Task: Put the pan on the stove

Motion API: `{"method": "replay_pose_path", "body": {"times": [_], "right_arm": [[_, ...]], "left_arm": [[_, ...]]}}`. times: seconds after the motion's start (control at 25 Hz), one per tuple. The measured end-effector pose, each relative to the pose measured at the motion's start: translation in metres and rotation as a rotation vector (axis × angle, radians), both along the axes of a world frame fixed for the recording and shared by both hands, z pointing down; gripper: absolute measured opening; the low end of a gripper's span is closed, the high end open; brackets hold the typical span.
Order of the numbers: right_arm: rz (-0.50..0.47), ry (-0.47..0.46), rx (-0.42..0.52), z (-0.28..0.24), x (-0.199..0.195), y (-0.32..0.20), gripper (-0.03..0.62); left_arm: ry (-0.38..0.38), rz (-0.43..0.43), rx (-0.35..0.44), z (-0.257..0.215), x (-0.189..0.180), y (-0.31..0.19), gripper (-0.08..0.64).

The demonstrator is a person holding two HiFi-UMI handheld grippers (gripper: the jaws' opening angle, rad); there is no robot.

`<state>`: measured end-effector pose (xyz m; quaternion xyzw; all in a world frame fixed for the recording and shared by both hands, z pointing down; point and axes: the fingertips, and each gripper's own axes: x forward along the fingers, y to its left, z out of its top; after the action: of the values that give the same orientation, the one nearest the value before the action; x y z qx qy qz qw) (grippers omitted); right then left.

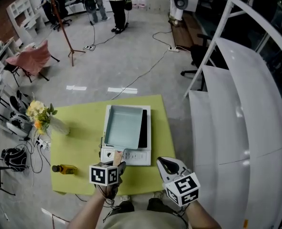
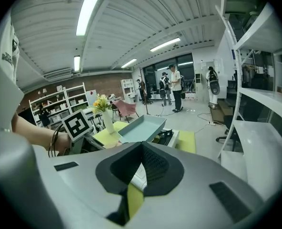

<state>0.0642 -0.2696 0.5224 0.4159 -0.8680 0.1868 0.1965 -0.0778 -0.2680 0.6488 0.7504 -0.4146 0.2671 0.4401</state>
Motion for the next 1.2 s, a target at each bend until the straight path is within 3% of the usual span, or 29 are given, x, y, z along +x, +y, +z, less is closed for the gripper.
{"method": "replay_pose_path", "body": {"times": [0.4, 0.8, 0.88, 0.96, 1.08, 1.2], "right_arm": [[-0.011, 0.023, -0.043, 0.023, 0.002, 0.006, 0.006], [-0.026, 0.027, -0.063, 0.029, 0.0, 0.014, 0.006], [-0.029, 0.026, -0.058, 0.026, 0.0, 0.014, 0.006], [-0.034, 0.025, -0.051, 0.023, -0.001, 0.014, 0.006], [-0.039, 0.025, -0.043, 0.019, -0.004, 0.015, 0.006], [-0.045, 0.027, -0.035, 0.015, -0.007, 0.016, 0.006]], "left_arm": [[-0.016, -0.018, -0.057, 0.022, 0.006, -0.001, 0.101], [-0.03, -0.028, -0.043, 0.026, 0.009, -0.004, 0.11], [-0.022, -0.019, -0.036, 0.025, 0.012, -0.004, 0.145], [0.006, -0.023, -0.036, 0.022, 0.014, -0.003, 0.242], [0.048, -0.043, -0.034, 0.016, 0.015, -0.001, 0.312], [0.084, -0.068, -0.021, 0.01, 0.014, -0.001, 0.3]]}}
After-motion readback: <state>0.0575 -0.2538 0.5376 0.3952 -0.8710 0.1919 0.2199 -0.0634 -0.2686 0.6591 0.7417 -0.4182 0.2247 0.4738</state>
